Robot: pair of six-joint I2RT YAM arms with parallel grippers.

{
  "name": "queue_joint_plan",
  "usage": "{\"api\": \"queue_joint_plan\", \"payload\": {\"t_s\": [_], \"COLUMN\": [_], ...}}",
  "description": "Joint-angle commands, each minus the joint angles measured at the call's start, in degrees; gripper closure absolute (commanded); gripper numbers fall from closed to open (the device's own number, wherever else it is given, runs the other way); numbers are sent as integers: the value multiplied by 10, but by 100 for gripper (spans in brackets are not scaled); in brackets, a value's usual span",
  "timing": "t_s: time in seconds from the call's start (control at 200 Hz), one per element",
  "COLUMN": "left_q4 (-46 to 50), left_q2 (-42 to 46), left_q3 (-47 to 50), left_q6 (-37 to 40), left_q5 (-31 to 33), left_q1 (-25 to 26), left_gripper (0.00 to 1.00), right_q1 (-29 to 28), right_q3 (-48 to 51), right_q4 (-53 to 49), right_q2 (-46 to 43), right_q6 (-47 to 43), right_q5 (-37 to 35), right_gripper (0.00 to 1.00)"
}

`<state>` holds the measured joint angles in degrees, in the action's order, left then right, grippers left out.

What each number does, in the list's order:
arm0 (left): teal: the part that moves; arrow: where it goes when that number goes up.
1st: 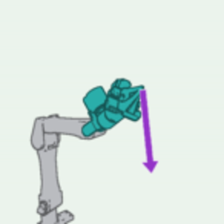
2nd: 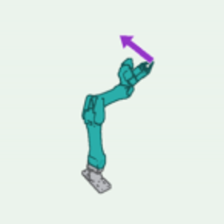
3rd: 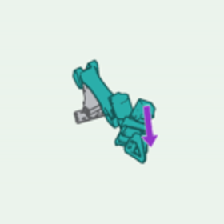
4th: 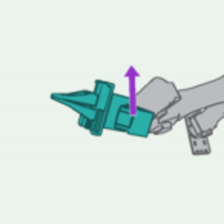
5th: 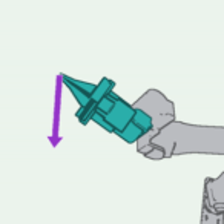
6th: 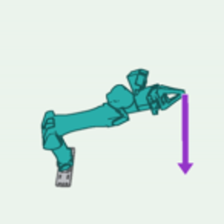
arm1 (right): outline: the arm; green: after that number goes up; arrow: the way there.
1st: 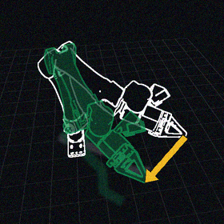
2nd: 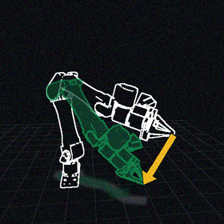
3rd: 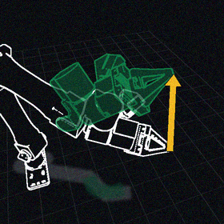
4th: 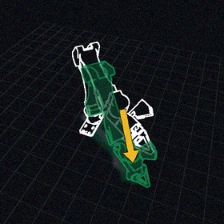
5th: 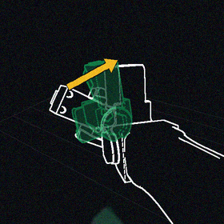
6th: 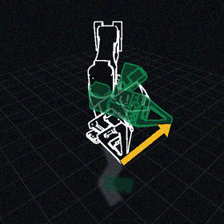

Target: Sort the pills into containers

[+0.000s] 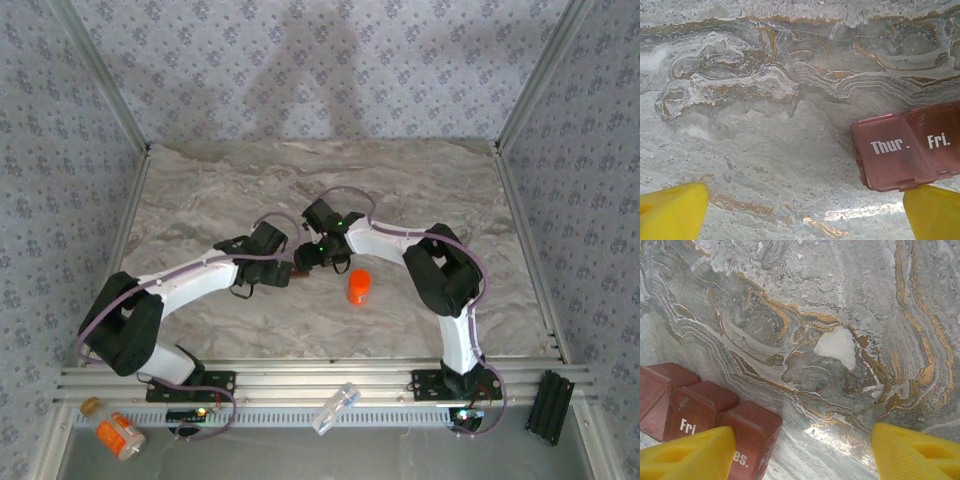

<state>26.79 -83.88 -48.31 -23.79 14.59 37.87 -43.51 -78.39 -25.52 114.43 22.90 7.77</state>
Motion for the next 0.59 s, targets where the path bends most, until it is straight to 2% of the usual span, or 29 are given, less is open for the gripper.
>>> {"api": "queue_joint_plan", "payload": {"t_s": [0.0,0.59], "left_q4": [-3,-17], "left_q2": [11,-19], "left_q3": [-25,-62], "left_q6": [12,22], "left_q5": [5,-6], "left_q1": [-9,-32], "left_gripper": [0,0], "right_q1": [-4,-6], "right_q3": [19,21], "right_q4": [-30,-29], "right_q2": [26,30], "right_q6": [-7,-6], "right_q5": [-25,-27], "right_gripper": [27,27]}}
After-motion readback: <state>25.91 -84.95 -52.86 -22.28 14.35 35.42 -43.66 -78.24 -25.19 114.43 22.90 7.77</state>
